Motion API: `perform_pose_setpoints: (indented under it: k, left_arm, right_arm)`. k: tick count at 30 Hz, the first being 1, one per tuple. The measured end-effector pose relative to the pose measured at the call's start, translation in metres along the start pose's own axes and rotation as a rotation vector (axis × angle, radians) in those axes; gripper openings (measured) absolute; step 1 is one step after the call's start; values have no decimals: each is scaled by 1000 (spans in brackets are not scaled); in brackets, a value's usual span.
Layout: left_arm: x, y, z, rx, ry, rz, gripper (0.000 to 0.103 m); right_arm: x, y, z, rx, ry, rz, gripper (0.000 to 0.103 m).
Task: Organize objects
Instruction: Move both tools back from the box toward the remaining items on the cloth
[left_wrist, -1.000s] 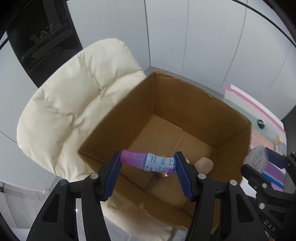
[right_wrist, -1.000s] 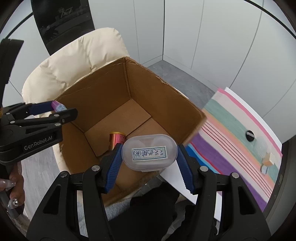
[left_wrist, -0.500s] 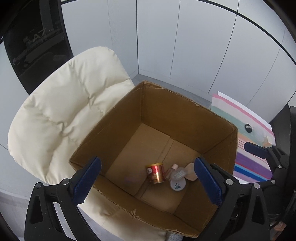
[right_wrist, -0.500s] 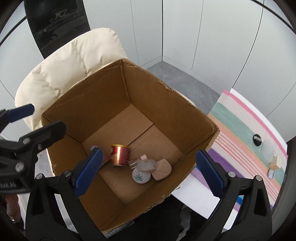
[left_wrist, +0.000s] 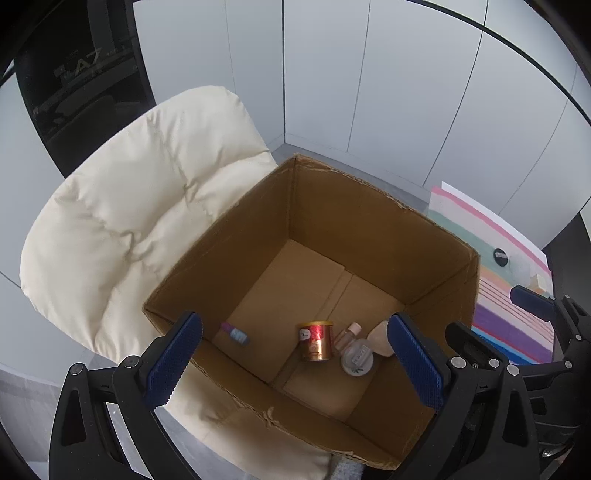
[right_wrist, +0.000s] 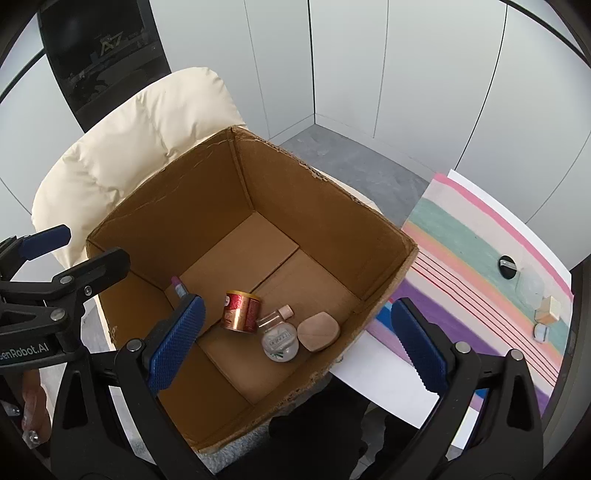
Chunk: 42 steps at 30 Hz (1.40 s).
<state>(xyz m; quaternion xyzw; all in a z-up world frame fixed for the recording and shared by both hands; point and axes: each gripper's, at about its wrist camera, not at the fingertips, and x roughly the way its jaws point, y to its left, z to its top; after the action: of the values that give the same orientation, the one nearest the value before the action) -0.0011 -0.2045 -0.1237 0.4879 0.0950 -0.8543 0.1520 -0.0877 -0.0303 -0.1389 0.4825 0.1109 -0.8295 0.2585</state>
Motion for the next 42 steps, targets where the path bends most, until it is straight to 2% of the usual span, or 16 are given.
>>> perform_pose_setpoints:
  k: [15,22,29,34,42]
  left_arm:
    - [-31,-7,-25,13,-30,73,101]
    - [-44,-20,-57,40,-2,54,101]
    - [-49,-23,-94,40,54,17,101]
    - [-52,-33,-94,54,33,23,101]
    - [-44,-55,-94,98,37,-21,101]
  right_arm:
    - [-44,-14,-29,34,-19,-56,102]
    - [-73,-19,-54,55,-30,-75,102]
    - [-91,-27,-98,101,-9,-59,102]
    - [-95,-37,-112,125,1,-66,102]
    - [-110,-56,-118,173,-35,-72,102]
